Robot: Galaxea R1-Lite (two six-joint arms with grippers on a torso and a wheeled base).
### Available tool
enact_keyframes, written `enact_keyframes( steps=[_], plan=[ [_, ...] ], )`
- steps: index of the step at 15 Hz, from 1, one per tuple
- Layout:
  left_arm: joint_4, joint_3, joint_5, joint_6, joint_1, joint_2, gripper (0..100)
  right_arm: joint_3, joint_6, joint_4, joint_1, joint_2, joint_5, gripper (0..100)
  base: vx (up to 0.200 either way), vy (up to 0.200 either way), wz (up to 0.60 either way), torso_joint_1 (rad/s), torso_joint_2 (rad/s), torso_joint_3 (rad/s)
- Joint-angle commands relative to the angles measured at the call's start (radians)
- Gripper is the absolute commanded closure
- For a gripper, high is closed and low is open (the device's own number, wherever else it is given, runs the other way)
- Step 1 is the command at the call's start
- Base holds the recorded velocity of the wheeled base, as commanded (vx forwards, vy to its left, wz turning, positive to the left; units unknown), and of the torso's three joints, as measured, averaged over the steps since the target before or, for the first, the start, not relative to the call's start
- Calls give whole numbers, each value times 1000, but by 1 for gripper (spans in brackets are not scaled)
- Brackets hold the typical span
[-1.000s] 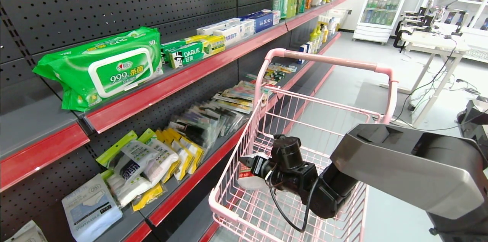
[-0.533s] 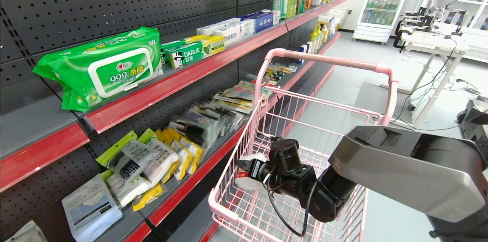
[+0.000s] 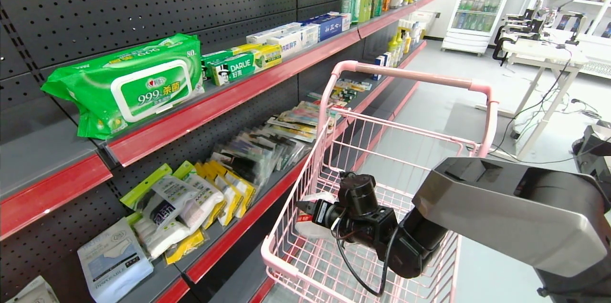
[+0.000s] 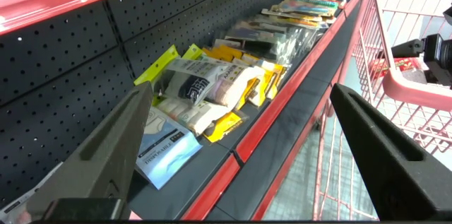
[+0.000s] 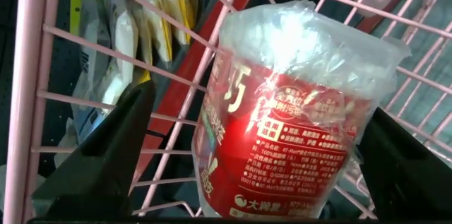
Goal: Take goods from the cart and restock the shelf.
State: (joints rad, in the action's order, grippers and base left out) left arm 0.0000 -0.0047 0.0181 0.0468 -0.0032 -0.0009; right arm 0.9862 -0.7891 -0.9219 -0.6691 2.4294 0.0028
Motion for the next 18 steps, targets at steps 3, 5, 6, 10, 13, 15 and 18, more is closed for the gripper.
enact_keyframes(
  steps=[3, 5, 6, 10, 13, 15, 18],
  plan=[
    [0, 0, 0, 1, 0, 1, 0, 2, -1, 0, -1, 0, -1, 100, 0, 0, 0, 0, 0, 0],
    [0, 0, 0, 1, 0, 1, 0, 3, -1, 0, -3, 0, -1, 100, 0, 0, 0, 0, 0, 0],
    [0, 0, 0, 1, 0, 1, 0, 3, 1, 0, -3, 2, -1, 100, 0, 0, 0, 0, 0, 0],
    [0, 0, 0, 1, 0, 1, 0, 6, 2, 0, -3, 4, -7, 100, 0, 0, 0, 0, 0, 0],
    [0, 0, 0, 1, 0, 1, 0, 6, 1, 0, 0, -12, -56, 100, 0, 0, 0, 0, 0, 0],
    [0, 0, 0, -1, 0, 1, 0, -26, 10, 2, 5, -62, -99, 100, 0, 0, 0, 0, 0, 0],
    [0, 0, 0, -2, 0, 1, 0, -124, 67, 2, 20, -168, -106, 100, 0, 0, 0, 0, 0, 0]
  ],
)
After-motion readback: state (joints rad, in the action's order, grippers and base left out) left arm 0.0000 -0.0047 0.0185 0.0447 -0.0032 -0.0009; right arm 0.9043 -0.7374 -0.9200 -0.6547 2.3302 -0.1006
